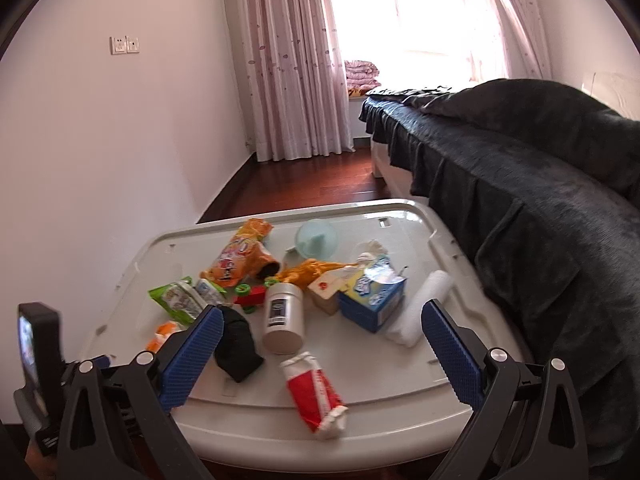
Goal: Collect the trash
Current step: 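Grasp the orange bread bag with the left tool while the right tool grasps the red-white toothpaste box, then lower both held items into the orange bin and open both tools, then grasp the black sock with the left tool, then grasp the white jar with the right tool, then drop the sock from the left tool while the right tool drops the jar into the bin, then grasp the green snack bag with the left tool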
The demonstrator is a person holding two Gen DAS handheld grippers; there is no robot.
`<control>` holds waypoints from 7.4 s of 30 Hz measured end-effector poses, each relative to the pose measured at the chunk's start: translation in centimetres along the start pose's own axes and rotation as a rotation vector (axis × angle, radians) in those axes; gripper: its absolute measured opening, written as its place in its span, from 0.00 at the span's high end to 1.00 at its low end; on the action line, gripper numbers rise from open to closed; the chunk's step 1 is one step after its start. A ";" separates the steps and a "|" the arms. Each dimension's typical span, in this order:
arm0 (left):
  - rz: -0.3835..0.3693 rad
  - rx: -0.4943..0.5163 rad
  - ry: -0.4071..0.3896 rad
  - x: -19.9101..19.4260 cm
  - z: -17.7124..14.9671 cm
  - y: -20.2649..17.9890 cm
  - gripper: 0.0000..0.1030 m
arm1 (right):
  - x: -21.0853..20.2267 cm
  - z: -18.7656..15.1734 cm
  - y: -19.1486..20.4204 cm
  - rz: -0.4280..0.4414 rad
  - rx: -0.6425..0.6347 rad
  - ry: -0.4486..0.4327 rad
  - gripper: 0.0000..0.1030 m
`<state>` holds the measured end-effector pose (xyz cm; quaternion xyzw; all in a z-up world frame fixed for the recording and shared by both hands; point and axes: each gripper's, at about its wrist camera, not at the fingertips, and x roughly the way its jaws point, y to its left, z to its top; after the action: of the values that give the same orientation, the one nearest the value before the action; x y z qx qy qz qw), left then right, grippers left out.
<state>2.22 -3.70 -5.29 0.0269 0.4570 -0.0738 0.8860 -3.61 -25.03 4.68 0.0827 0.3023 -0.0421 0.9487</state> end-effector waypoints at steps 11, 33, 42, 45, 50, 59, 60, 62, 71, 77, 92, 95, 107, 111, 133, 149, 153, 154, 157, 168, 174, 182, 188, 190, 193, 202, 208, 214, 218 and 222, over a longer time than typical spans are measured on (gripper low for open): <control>0.009 -0.042 -0.001 2.0 0.3 1.3 0.78 | 0.7 -0.1 -3.5 -0.088 0.012 0.008 0.05; -0.112 0.012 -0.105 -5.6 -4.7 -0.3 0.79 | 9.7 -7.1 3.3 -0.100 -0.327 0.243 0.29; -0.132 0.008 -0.093 -5.8 -5.3 -0.6 0.79 | 10.4 -7.0 3.1 -0.015 -0.268 0.269 0.73; -0.139 0.012 -0.098 -6.5 -5.6 -0.9 0.79 | 8.1 -6.0 3.7 0.045 -0.260 0.223 0.73; -0.161 0.030 -0.077 -8.5 -8.0 -1.4 0.79 | 1.9 -5.7 5.2 0.115 -0.322 0.184 0.72; -0.183 0.062 0.162 -8.1 -15.1 -1.6 0.73 | -1.4 -16.3 5.0 0.158 -0.293 0.499 0.64; -0.186 0.061 0.182 -8.0 -15.6 -1.6 0.62 | -1.3 -17.3 5.1 0.139 -0.304 0.525 0.50; -0.175 0.047 0.221 -7.7 -16.1 -1.6 0.39 | -1.4 -18.7 4.4 0.101 -0.302 0.537 0.29; -0.133 -0.061 0.080 -10.0 -12.8 -0.1 0.21 | -3.4 -13.6 1.4 0.081 -0.138 0.340 0.10; -0.122 -0.051 -0.085 -10.6 -5.4 -1.7 0.16 | -5.7 -7.9 1.1 0.057 -0.134 0.119 0.08; -0.090 -0.207 -0.018 2.5 3.6 -6.7 0.23 | -4.7 -4.3 -0.7 0.012 -0.143 0.003 0.05; -0.078 -0.230 -0.002 4.1 4.2 -6.9 0.31 | -4.7 -4.5 -0.8 0.007 -0.159 -0.008 0.05; -0.108 -0.180 -0.009 3.9 3.3 -6.3 0.62 | -4.2 -5.0 -1.2 -0.023 -0.177 -0.009 0.05; -0.121 -0.144 -0.039 0.6 1.0 -4.8 0.62 | -2.5 -4.4 -0.3 0.029 -0.162 0.040 0.05; -0.173 -0.155 -0.017 -2.0 -4.5 0.9 0.59 | 9.8 -3.8 4.9 -0.017 -0.219 0.155 0.05; -0.181 -0.129 -0.041 -3.1 -5.4 1.2 0.60 | 16.0 -2.8 6.5 -0.001 -0.223 0.263 0.23; -0.188 -0.128 -0.043 -3.1 -5.4 1.2 0.60 | 18.1 -3.0 6.7 -0.013 -0.230 0.329 0.54; -0.188 -0.129 -0.043 -3.1 -5.4 1.3 0.59 | 18.1 -2.9 6.5 -0.015 -0.219 0.325 0.54; -0.197 -0.139 -0.045 -3.3 -5.3 1.4 0.60 | 17.1 -2.8 6.4 -0.002 -0.211 0.299 0.55; -0.230 -0.109 -0.110 -7.7 -6.6 0.3 0.60 | 6.1 -2.7 6.3 0.075 -0.212 0.213 0.55; -0.244 -0.075 -0.085 -10.3 -9.7 -0.1 0.60 | -0.3 -5.9 5.8 0.125 -0.224 0.249 0.55; -0.268 -0.030 0.052 -10.2 -14.8 -1.0 0.60 | -4.2 -14.6 4.4 0.146 -0.226 0.431 0.54; -0.263 -0.032 0.099 -9.9 -16.0 -1.2 0.59 | -4.1 -19.3 4.2 0.125 -0.246 0.550 0.51; -0.262 -0.046 0.100 -10.0 -16.1 -1.0 0.43 | -3.9 -19.4 4.1 0.114 -0.241 0.559 0.23; -0.219 -0.070 0.070 -10.6 -16.0 -0.6 0.25 | -4.2 -18.3 3.9 0.101 -0.213 0.497 0.14; -0.156 -0.057 -0.094 -12.3 -9.1 0.6 0.13 | -5.9 -12.7 3.9 0.109 -0.223 0.278 0.05; -0.095 -0.088 -0.125 -9.6 -2.9 1.2 0.12 | -6.0 -7.4 2.8 0.078 -0.188 0.139 0.05; -0.044 -0.058 -0.048 -3.3 1.1 -0.2 0.12 | -4.6 -5.0 2.0 0.076 -0.134 0.113 0.05; -0.003 -0.054 -0.006 0.7 2.3 -0.7 0.12 | -3.5 -4.6 2.0 0.085 -0.133 0.113 0.05; 0.034 -0.061 0.018 3.5 2.9 -0.7 0.12 | -2.5 -4.7 1.7 0.084 -0.131 0.124 0.05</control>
<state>6.44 -5.06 -6.45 0.0086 0.4666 -0.0444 0.8833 -8.10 -22.42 2.59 0.0353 0.3588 0.0228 0.9325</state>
